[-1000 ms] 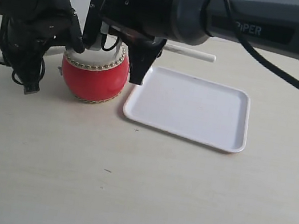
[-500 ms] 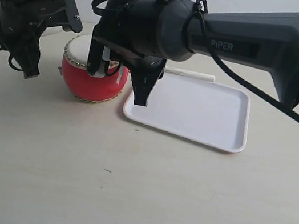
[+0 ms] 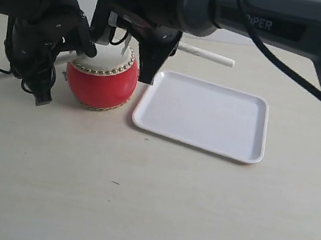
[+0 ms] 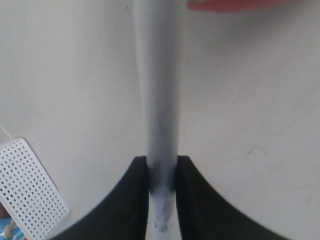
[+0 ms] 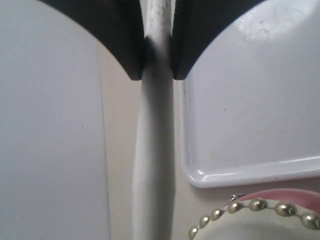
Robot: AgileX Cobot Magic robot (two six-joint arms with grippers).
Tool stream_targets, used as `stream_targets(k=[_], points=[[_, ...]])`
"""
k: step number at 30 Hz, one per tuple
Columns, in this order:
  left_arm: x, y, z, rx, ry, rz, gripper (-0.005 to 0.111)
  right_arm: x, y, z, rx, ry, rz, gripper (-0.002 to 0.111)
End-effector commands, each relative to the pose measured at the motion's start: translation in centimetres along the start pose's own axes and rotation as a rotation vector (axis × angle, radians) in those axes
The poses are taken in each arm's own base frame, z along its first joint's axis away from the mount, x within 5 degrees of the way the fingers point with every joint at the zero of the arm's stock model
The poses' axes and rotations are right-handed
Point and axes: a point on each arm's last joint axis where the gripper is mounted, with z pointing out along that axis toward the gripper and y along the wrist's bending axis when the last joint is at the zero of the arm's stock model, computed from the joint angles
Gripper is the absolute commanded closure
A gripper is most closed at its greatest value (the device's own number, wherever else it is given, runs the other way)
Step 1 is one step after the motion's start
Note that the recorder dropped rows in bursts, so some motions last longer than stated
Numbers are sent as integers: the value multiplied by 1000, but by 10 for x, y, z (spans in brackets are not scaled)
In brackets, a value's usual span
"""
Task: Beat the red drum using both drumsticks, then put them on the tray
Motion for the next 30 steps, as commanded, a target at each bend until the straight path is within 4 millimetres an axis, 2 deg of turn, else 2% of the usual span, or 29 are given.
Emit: stream_targets(k=[1, 4, 6, 9, 14, 17, 20, 24, 27, 30], points=[[2, -3, 7, -11, 89, 57, 107, 0, -3, -5, 2, -5, 24, 108], [2, 5, 0, -41, 66, 17, 107, -2, 2, -6, -58, -26, 41, 108], [5, 15, -13, -74, 24, -40, 107, -4, 9, -3, -109, -41, 18, 108], [12, 29, -36, -112, -60, -105, 107, -6, 23, 12, -140, 8, -12, 108], [14, 34, -46, -119, -105, -125, 107, -2, 43, 36, -165, 128, -91, 108], [10, 27, -39, -85, -113, -123, 107, -2, 37, 28, -160, 104, -62, 108], [-1, 12, -15, -30, -63, -93, 107, 1, 11, -4, -137, 15, 6, 108], [-8, -4, 10, -1, 25, -34, 107, 7, -6, -25, -112, -24, 66, 108], [-5, -11, 24, 3, 135, 30, 107, 9, -12, -33, -103, -36, 93, 108], [-3, -11, 27, -28, 180, 34, 107, 11, -14, -34, -101, -35, 111, 108]])
